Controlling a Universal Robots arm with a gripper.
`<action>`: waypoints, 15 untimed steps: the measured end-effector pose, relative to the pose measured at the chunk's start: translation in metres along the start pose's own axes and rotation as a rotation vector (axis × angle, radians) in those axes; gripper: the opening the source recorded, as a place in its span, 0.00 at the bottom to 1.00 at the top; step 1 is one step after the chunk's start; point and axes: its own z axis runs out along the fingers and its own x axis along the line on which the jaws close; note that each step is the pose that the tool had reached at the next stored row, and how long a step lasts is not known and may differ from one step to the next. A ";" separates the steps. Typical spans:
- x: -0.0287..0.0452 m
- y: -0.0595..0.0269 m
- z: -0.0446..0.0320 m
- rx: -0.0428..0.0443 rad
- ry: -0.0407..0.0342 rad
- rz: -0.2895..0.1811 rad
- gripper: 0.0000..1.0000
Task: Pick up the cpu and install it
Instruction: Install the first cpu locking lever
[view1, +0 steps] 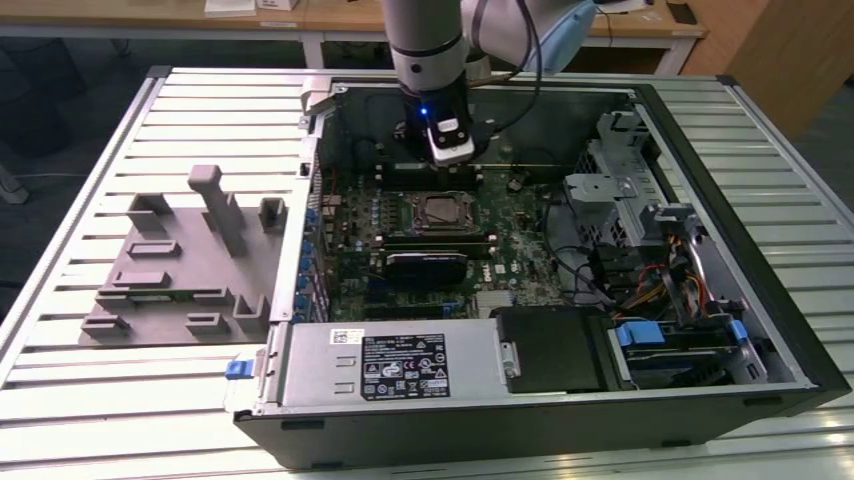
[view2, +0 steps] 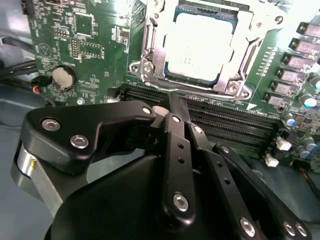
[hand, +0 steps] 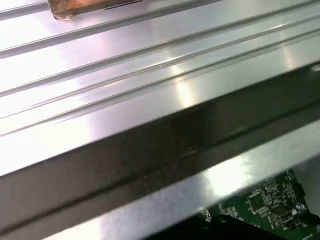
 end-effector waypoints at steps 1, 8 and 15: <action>-0.0003 0.0003 -0.0021 0.0001 0.0001 0.000 0.11; -0.0006 0.0006 -0.0039 0.0000 0.0000 0.000 0.11; -0.0016 0.0003 -0.0037 0.0162 0.0021 -0.002 0.11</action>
